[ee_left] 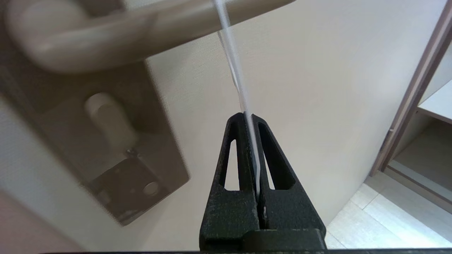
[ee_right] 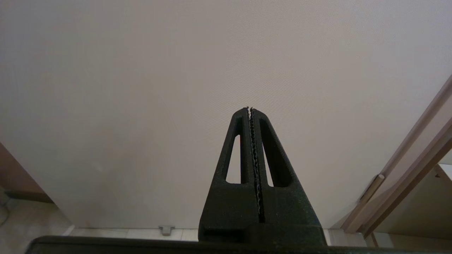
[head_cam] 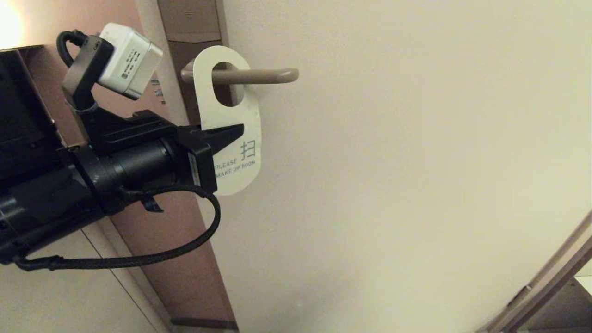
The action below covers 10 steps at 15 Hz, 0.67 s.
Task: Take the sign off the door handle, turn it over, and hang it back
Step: Take down the sign
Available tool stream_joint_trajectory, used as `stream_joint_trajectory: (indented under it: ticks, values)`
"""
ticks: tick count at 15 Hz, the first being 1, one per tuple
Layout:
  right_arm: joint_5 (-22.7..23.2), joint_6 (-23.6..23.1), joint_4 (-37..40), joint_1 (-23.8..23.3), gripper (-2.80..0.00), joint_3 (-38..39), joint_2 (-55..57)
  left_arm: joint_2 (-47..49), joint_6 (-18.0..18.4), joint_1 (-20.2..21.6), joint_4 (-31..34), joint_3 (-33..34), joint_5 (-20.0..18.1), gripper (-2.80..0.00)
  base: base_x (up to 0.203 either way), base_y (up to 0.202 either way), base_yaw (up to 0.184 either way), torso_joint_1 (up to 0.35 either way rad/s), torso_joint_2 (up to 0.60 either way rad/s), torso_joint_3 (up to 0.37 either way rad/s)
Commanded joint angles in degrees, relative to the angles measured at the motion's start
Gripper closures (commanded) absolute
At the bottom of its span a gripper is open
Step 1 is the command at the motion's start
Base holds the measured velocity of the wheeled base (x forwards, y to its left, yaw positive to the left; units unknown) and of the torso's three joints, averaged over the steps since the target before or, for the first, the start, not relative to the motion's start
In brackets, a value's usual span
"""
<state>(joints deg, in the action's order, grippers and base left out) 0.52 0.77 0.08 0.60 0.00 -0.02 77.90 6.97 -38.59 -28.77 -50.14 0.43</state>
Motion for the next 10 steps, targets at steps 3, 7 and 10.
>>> stream_joint_trajectory:
  ticks: [3, 7, 10]
  values:
    - [0.00, 0.02, 0.01, 0.02, 0.00, 0.00, 0.02, 0.59, 0.86, -3.25, -0.15, -0.66, 2.28, 0.00, 0.000, 0.000, 0.000, 0.000, 0.00, 0.000]
    - [0.00, 0.02, 0.01, 0.02, 0.00, 0.00, 0.02, 0.78, 2.96, -3.34, -0.23, -1.10, 2.38, 0.00, 0.000, 0.000, 0.000, 0.000, 0.00, 0.000]
    - [0.00, 0.02, 0.01, 0.02, 0.00, 0.00, 0.02, 1.63, 2.96, -3.34, -0.32, -2.02, 2.47, 0.00, 0.000, 0.000, 0.000, 0.000, 0.00, 0.000]
